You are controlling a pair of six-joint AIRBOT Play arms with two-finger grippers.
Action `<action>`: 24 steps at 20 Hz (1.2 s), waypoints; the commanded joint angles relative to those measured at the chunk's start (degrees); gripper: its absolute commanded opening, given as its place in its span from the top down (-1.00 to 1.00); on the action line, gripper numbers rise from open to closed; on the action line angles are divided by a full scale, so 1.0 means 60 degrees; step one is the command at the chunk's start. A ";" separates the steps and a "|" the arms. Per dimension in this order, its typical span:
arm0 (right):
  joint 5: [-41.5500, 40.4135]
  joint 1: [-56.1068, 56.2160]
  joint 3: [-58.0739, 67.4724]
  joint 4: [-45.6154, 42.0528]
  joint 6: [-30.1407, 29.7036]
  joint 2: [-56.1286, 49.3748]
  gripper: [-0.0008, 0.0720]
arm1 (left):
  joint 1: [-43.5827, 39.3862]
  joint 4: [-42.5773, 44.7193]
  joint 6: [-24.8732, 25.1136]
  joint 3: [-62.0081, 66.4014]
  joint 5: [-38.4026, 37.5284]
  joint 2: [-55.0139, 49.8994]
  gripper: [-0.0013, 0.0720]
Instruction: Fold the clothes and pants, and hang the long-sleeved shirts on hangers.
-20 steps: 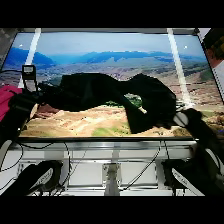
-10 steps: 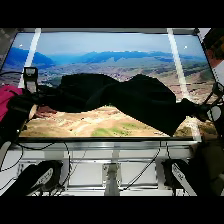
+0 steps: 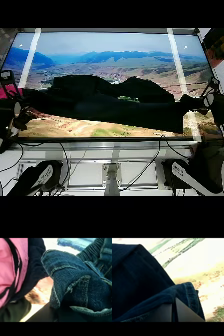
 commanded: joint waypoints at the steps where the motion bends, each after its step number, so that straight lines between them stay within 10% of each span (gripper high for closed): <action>1: -0.0488 -0.0018 0.0346 0.0266 -0.0066 -0.0699 0.92 | 0.0208 -0.1188 -0.0157 -0.0018 0.0594 -0.0029 0.91; 4: -0.1687 -0.0011 0.0852 0.0266 -0.0058 -0.0714 -0.55 | -0.0102 -0.1847 -0.0153 -0.0040 0.0288 -0.0033 0.87; 5: -0.1902 -0.0011 0.1155 0.0262 -0.0058 -0.0714 -0.53 | -0.0157 -0.1770 -0.0149 -0.0066 0.0266 -0.0029 0.45; 6: -0.1971 -0.0011 0.1537 0.0259 -0.0058 -0.0714 -0.53 | -0.0149 -0.1723 -0.0153 -0.0080 0.0284 -0.0033 -0.38; 7: -0.1949 -0.0011 0.1912 0.0189 -0.0062 -0.0714 -0.52 | -0.0087 -0.1617 -0.0160 -0.0080 0.0313 -0.0029 -0.57; 11: -0.0863 -0.0011 0.3020 -0.0120 -0.0087 -0.0714 -0.40 | 0.0554 -0.1246 -0.0860 -0.0069 0.1140 -0.0007 -0.50; 13: -0.0109 -0.0011 0.3107 -0.0146 -0.0834 -0.0714 0.92 | 0.0823 -0.1286 -0.1603 -0.0062 0.1362 0.0015 -0.38; 16: 0.0900 -0.0025 0.3096 0.0240 -0.1749 -0.0714 0.95 | 0.0834 -0.1381 -0.1588 -0.0066 0.0918 0.0058 0.92; 19: 0.2244 -0.0630 0.2608 0.3089 -0.4109 -0.0543 0.96 | 0.0845 -0.1723 -0.1064 -0.0069 0.0463 0.0357 0.91; 24: 0.3748 -0.2991 -0.0328 0.7428 -0.6331 0.1133 0.96 | 0.1082 -0.4568 0.3337 -0.0361 -0.1606 0.1384 0.91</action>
